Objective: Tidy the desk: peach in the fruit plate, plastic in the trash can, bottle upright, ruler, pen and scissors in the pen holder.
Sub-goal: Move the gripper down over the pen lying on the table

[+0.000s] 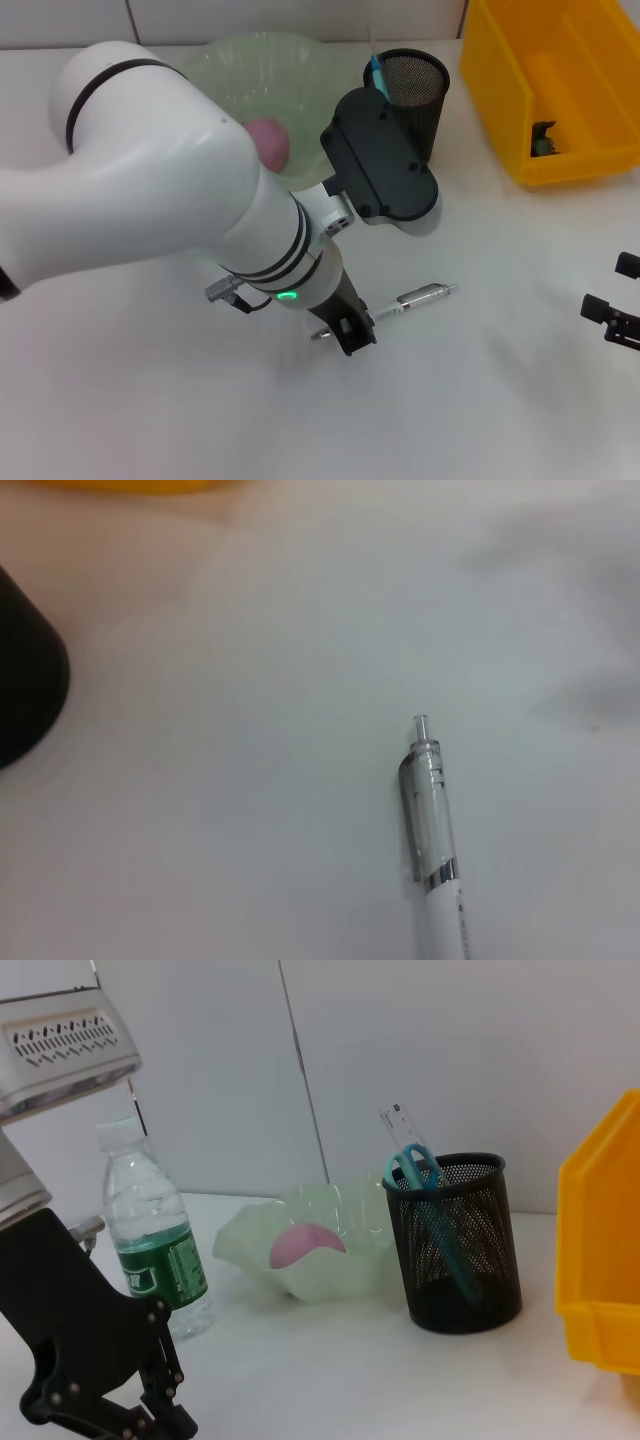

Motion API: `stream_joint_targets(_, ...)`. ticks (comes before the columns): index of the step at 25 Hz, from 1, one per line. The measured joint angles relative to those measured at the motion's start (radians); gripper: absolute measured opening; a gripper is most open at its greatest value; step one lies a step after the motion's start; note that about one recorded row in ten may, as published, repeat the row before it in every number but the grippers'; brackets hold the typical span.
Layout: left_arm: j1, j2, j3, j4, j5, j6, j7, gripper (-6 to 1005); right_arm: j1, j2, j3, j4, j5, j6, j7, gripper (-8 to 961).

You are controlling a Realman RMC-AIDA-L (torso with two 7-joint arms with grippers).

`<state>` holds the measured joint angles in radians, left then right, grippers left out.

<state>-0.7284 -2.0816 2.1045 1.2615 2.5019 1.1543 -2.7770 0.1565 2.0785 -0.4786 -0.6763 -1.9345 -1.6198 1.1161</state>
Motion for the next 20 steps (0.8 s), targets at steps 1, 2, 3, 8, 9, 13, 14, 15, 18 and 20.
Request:
stream_joint_targets(1, 0.0, 0.0, 0.0, 0.0, 0.0, 0.0, 0.0, 115, 0.0, 0.0, 0.0, 0.0, 0.0, 0.0, 0.001, 823)
stream_joint_targets(2, 0.001, 0.0, 0.0, 0.0, 0.0, 0.0, 0.001, 115, 0.0, 0.0, 0.0, 0.0, 0.0, 0.0, 0.001, 823)
stream_joint_targets(3, 0.002, 0.0, 0.0, 0.0, 0.0, 0.0, 0.002, 115, 0.0, 0.0, -0.001, 0.0, 0.0, 0.002, 0.002, 823)
stream_joint_targets(8, -0.003, 0.0, 0.001, -0.02, -0.003, 0.0, 0.013, 114, 0.001, 0.0, -0.002, 0.0, 0.0, 0.01, 0.003, 823)
stream_joint_targets(9, -0.003, 0.0, 0.001, -0.02, -0.003, 0.0, 0.014, 114, 0.001, 0.0, -0.002, 0.0, 0.0, 0.01, 0.003, 823)
stream_joint_targets(13, 0.0, 0.0, 0.004, -0.012, 0.0, 0.0, 0.015, 113, 0.002, 0.0, -0.003, 0.0, 0.0, 0.011, 0.004, 823)
stream_joint_targets(14, 0.0, 0.0, 0.004, -0.012, 0.0, 0.0, 0.015, 113, 0.002, 0.0, -0.003, 0.0, 0.0, 0.011, 0.004, 823)
stream_joint_targets(15, 0.0, 0.0, 0.007, -0.01, 0.002, 0.001, 0.013, 113, 0.002, 0.0, -0.003, 0.0, 0.0, 0.011, 0.004, 823)
stream_joint_targets(18, 0.001, 0.0, 0.004, -0.01, 0.002, 0.001, 0.01, 112, 0.002, 0.0, -0.003, 0.0, 0.0, 0.011, 0.004, 823)
stream_joint_targets(20, 0.001, 0.0, -0.001, -0.01, 0.002, 0.005, 0.01, 127, 0.002, 0.0, -0.003, 0.0, 0.0, 0.011, 0.005, 823)
